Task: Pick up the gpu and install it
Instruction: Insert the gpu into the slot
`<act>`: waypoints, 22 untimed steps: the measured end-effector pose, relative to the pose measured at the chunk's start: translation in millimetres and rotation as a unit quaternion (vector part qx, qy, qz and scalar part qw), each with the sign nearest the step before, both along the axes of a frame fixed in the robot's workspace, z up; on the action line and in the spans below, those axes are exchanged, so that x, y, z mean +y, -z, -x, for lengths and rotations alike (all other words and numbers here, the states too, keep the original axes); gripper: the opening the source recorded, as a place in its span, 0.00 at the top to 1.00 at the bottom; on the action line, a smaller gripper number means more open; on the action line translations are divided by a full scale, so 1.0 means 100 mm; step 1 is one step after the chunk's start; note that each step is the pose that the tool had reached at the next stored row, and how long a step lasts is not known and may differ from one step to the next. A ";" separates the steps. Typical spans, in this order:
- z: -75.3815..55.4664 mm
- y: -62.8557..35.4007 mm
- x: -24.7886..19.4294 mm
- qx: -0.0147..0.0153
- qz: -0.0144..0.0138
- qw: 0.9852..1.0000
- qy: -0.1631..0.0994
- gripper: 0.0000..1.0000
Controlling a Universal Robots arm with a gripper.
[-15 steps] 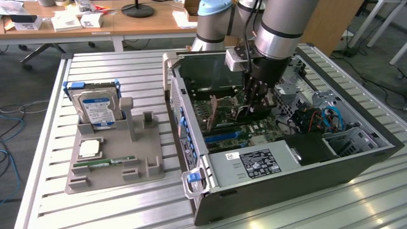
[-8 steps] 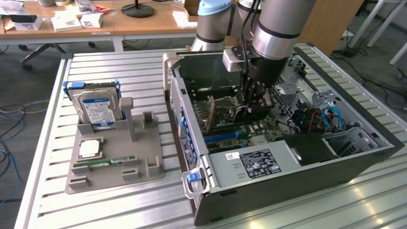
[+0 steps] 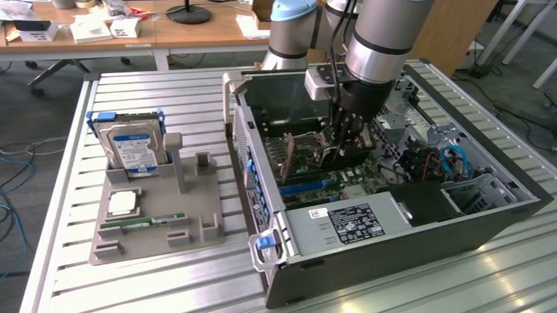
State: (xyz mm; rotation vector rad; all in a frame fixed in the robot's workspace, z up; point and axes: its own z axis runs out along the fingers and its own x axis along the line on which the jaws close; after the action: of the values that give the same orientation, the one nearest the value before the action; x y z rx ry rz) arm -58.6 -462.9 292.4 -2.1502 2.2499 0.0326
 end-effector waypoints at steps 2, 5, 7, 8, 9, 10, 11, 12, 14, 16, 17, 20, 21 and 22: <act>0.00 0.000 -0.009 0.000 0.000 1.000 0.000 0.74; 0.01 0.000 -0.013 0.000 0.000 1.000 0.000 0.74; 0.01 0.001 -0.013 0.000 0.000 1.000 0.000 0.74; 0.01 0.005 -0.013 0.000 0.000 1.000 0.000 0.74; 0.01 0.012 -0.013 0.000 0.000 1.000 0.000 0.74; 0.01 0.021 -0.013 0.000 0.000 1.000 0.000 0.74; 0.01 0.030 -0.013 0.000 0.000 1.000 0.000 0.74; 0.01 0.039 -0.013 0.000 0.000 1.000 0.000 0.74; 0.02 0.056 -0.013 0.000 0.000 1.000 0.000 0.74; 0.02 0.069 -0.013 0.000 0.000 1.000 0.000 0.74; 0.02 0.075 -0.013 0.000 0.000 1.000 0.000 0.74; 0.03 0.090 -0.013 0.000 0.000 1.000 0.000 0.74; 0.03 0.093 -0.014 0.000 0.000 1.000 0.000 0.74; 0.04 0.097 -0.013 0.000 0.000 1.000 0.000 0.74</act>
State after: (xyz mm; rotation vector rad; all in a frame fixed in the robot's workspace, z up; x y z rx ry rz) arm -62.3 -464.3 282.7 -2.1505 2.2496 0.0324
